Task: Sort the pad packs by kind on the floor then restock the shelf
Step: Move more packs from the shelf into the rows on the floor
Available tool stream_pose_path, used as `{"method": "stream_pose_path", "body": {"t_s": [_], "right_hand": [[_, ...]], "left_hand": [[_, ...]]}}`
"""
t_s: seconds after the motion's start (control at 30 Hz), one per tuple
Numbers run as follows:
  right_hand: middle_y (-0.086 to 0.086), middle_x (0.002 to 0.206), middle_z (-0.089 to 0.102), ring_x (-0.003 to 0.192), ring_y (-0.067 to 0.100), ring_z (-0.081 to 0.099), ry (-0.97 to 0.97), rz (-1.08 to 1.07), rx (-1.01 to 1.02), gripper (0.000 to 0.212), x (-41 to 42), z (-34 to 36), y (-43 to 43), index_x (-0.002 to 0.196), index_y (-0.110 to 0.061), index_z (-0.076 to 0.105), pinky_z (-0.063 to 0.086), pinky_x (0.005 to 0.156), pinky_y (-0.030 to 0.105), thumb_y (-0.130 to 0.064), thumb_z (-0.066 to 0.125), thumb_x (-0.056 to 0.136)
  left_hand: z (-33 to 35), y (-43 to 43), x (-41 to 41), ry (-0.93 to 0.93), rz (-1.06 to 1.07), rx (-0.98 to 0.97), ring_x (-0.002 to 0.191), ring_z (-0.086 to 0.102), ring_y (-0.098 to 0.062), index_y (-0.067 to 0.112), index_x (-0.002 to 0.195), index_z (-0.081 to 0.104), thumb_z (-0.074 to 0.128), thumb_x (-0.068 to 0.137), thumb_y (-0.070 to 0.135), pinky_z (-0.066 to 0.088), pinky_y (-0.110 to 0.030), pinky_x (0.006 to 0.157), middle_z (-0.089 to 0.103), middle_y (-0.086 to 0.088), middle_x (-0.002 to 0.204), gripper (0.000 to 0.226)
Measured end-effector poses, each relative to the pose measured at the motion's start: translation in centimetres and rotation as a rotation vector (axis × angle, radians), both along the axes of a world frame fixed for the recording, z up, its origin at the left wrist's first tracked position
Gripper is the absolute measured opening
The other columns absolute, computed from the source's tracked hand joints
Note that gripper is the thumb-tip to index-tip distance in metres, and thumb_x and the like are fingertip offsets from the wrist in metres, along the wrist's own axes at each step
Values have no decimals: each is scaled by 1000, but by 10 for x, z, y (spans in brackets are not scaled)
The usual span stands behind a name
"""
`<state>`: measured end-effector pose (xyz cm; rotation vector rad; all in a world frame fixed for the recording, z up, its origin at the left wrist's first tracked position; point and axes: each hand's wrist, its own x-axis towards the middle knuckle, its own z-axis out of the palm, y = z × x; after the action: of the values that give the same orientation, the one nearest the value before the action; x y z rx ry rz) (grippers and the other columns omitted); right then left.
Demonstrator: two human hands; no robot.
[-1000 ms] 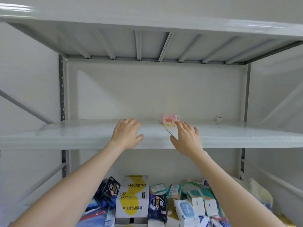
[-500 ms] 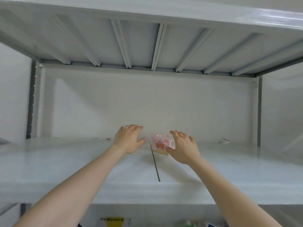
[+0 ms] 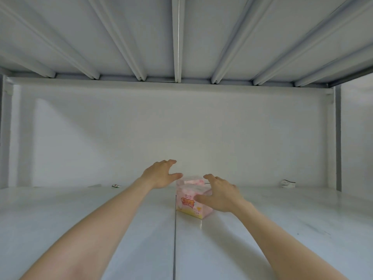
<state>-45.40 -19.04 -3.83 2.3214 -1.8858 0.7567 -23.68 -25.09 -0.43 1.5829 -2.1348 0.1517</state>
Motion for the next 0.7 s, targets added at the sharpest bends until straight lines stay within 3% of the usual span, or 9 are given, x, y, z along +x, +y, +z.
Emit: {"method": "stream_pose_path", "body": {"t_s": [0.1,0.2,0.37,0.4,0.47,0.5,0.53,0.57,0.7], "right_hand": [[-1,125,55,110,20,54,-89,78,111,73,-3,-2,-7,132,-22,46,47,92,35,-57,71,73],[-4,114,53,101,16,53,-119,112,128,72,-8,3,-11,127,-20,53,47,85,28,-53,79,68],[-6,118,48,108,13,49,-168,133,196,75,-28,11,-12,131,-25,52,41,88,24,-44,85,65],[-7,119,47,110,13,50,-179,134,217,75,-31,12,-11,131,-26,52,41,89,25,-41,85,66],[-5,124,49,113,15,52,-219,146,265,74,-35,14,-11,131,-26,53,45,90,27,-34,86,66],[-4,127,50,113,16,54,-243,156,293,73,-37,15,-10,131,-24,53,48,89,29,-30,87,67],[-3,128,50,113,17,56,-263,166,321,71,-38,16,-9,130,-22,53,50,87,30,-26,87,68],[-2,128,51,113,18,57,-281,174,345,70,-40,17,-8,130,-21,52,51,86,31,-22,86,69],[-1,126,53,113,18,58,-368,198,410,68,-44,19,-7,129,-17,52,53,92,33,-9,84,69]], "left_hand": [[-4,-23,-9,39,-24,97,134,43,-24,24,151,28,52,90,60,35,-38,110,37,-5,153,75],[-9,-43,-19,82,-54,195,139,38,-23,22,152,27,53,90,59,32,-36,112,37,-6,153,77],[-18,-62,-23,53,-35,255,138,37,-25,14,149,33,52,92,57,31,-33,109,43,-7,149,74],[-19,-65,-23,65,-28,249,135,41,-26,11,142,43,53,92,56,35,-33,104,50,-7,142,68],[-21,-70,-20,91,-32,244,109,55,-29,13,97,60,54,92,54,39,-33,78,60,-3,100,42],[-21,-70,-19,112,-40,244,92,55,-26,15,79,53,55,91,54,34,-32,68,53,0,83,41],[-21,-69,-17,133,-49,245,83,51,-23,16,73,48,57,90,53,31,-31,64,49,1,77,42],[-21,-67,-15,162,-55,254,82,50,-21,16,74,51,60,89,53,33,-31,65,51,2,78,41],[-18,-61,4,255,-30,315,107,61,-21,12,110,65,72,81,48,47,-34,90,66,-4,111,47]]}}
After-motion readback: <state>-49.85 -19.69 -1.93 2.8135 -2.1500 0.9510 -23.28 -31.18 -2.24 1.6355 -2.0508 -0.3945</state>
